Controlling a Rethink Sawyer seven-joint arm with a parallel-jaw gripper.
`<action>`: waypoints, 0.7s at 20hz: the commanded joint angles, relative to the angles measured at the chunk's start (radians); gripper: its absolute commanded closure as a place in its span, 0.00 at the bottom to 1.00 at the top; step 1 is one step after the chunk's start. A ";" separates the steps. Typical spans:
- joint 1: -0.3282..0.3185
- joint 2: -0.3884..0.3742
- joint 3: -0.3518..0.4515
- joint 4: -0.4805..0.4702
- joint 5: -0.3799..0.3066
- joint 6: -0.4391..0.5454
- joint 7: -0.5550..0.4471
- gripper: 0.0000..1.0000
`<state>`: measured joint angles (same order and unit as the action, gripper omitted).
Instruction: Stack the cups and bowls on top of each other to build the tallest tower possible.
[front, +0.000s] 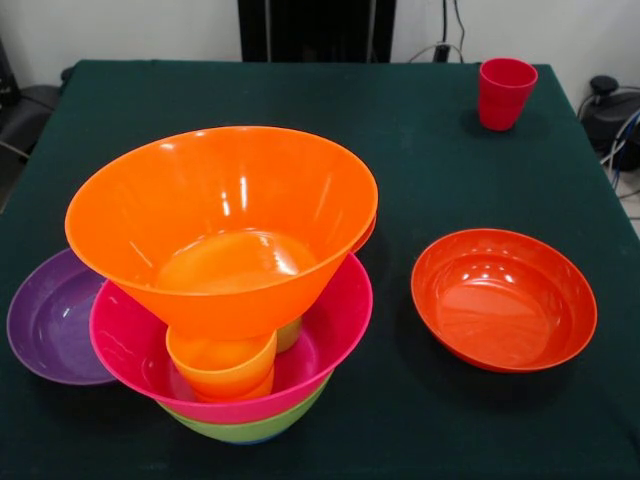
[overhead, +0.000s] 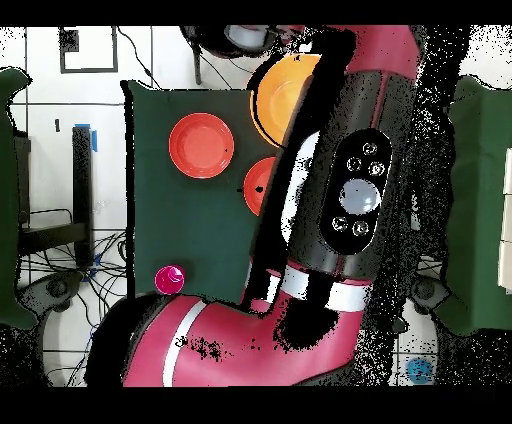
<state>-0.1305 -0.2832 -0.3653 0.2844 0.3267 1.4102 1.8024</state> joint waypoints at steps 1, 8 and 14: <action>0.043 0.096 -0.009 -0.021 0.013 0.105 0.218 0.00; 0.054 0.161 -0.090 -0.102 0.082 0.120 0.257 0.00; 0.045 0.249 -0.213 -0.182 0.205 0.104 0.243 0.00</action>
<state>-0.0979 -0.1305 -0.5272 0.1337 0.4873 1.4211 1.8983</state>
